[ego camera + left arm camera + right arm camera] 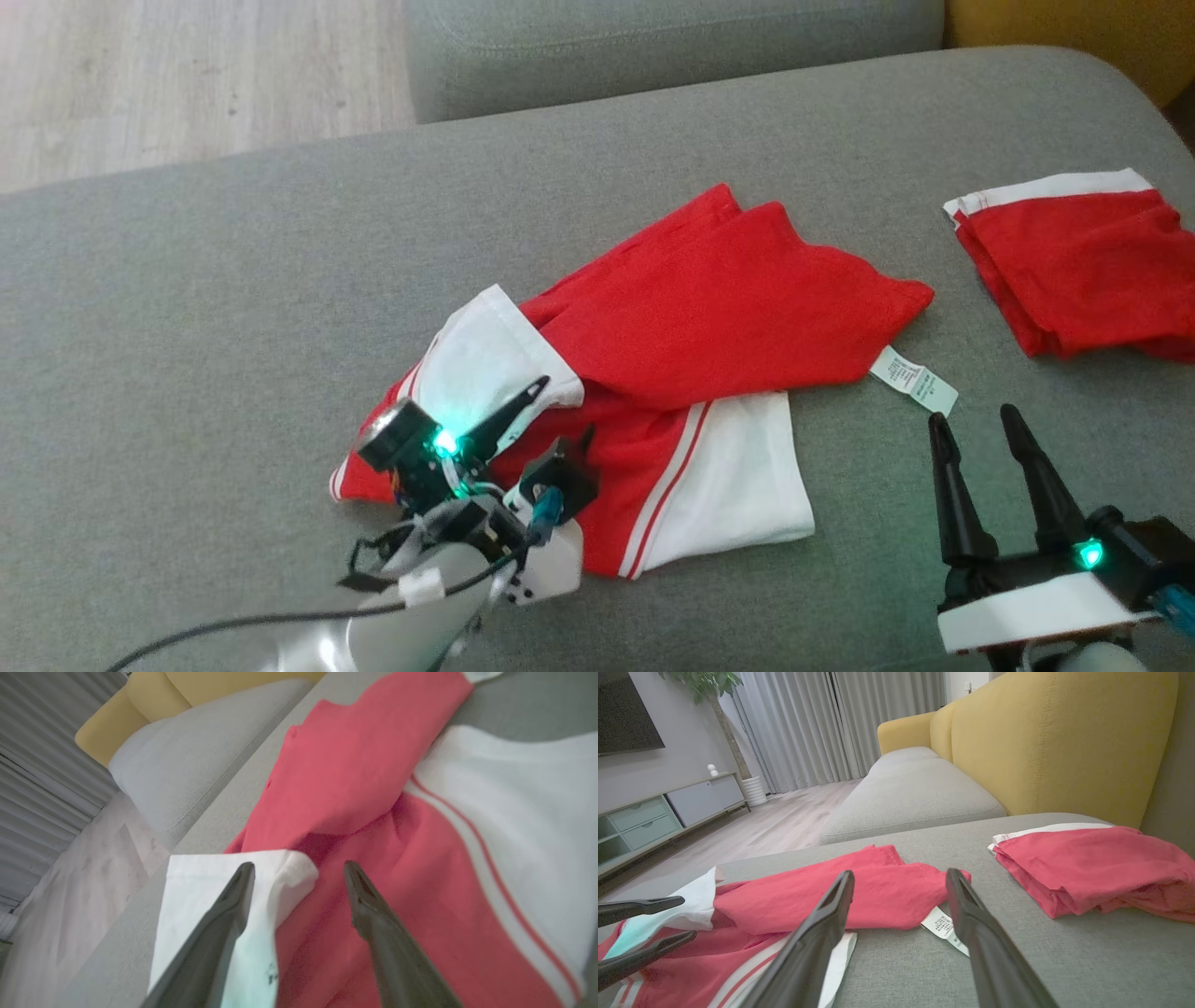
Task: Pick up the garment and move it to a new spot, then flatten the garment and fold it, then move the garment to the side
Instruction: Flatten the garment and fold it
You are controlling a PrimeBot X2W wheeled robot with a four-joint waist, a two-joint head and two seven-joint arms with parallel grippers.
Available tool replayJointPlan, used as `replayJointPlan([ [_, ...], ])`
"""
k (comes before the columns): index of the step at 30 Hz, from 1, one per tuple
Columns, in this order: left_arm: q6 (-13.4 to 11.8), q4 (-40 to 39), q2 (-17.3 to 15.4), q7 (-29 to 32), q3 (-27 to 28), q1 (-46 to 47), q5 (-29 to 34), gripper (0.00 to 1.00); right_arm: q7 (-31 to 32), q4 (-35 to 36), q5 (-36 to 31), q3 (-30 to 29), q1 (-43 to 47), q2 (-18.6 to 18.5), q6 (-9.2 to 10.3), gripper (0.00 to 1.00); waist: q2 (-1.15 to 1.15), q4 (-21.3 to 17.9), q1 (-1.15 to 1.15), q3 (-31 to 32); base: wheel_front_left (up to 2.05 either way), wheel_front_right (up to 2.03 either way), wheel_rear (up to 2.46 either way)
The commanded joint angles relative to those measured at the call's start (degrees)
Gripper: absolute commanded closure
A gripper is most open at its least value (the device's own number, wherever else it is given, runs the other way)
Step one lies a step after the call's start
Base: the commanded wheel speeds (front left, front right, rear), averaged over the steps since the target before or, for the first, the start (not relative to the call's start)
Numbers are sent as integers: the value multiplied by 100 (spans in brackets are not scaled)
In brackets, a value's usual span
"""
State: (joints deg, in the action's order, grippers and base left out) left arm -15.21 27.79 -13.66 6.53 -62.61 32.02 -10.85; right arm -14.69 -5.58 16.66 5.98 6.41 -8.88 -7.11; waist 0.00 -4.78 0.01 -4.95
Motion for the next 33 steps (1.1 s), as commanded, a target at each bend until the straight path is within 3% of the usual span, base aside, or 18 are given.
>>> replayJointPlan([
  [1, 8, 48, -2, 59, 117, 414, 113, 0, -31, 153, 45, 101, -192, -149, -37, 0, 0, -46, -1, -51, 0, 0, 0],
  [14, -66, 988, 235, 440, -207, 913, 478, 0, -31, 96, 58, 89, -211, -92, -37, 0, 0, -205, -1, -81, 0, 0, 0],
  [15, -66, 1002, 234, 478, -201, 913, 458, 4, -31, 96, 58, 86, -208, -88, -37, 0, 0, -211, -1, -73, 0, 0, 0],
  [16, -66, 1003, 229, 500, -208, 919, 453, 22, -31, 96, 61, 81, -205, -89, -37, 0, 0, -214, -1, -66, 0, 0, 0],
  [17, -64, 991, 227, 510, -213, 923, 447, 46, -31, 95, 63, 72, -200, -89, -37, 0, 0, -211, -1, -58, 0, 0, 0],
  [19, -62, 952, 218, 525, -231, 922, 438, 73, -31, 98, 56, 44, -186, -80, -37, 0, 0, -196, -1, -42, 0, 0, 0],
  [20, -62, 925, 211, 529, -240, 918, 435, 98, -31, 100, 51, 29, -176, -72, -37, 0, 0, -186, -1, -33, 0, 0, 0],
  [28, -289, 188, 77, 189, -73, 905, 330, 100, -31, 87, 42, 57, -130, -125, -37, 0, 0, 85, -1, 4, 0, 0, 0],
  [33, -520, -694, -297, -312, 418, 965, 89, 100, -31, -176, 339, 388, -553, -612, -37, 0, 0, 458, -1, -194, 0, 0, 0],
])
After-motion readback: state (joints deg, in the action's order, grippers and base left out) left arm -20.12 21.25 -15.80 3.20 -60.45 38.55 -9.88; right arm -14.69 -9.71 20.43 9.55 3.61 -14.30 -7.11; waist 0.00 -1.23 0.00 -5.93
